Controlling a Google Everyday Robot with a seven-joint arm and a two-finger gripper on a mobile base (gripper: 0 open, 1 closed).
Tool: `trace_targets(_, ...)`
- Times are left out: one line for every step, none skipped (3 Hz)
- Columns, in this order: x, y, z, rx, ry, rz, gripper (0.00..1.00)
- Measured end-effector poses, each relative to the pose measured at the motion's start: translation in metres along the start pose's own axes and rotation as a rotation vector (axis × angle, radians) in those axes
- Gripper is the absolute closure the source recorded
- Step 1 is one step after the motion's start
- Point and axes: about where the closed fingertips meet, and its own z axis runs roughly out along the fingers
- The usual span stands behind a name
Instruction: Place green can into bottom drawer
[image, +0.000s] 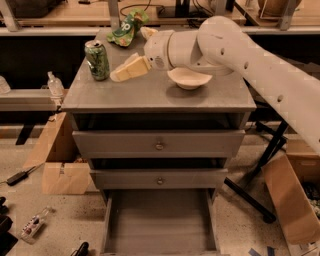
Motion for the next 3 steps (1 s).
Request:
trace_targets(0.006, -0.009, 0.019, 0.004, 0.000, 0.015, 0.00)
trace_targets(0.019, -0.034, 0.058, 0.025, 0.008, 0.039, 0.00)
trace_targets(0.033, -0.060, 0.097, 0.046, 0.016, 0.064, 0.00)
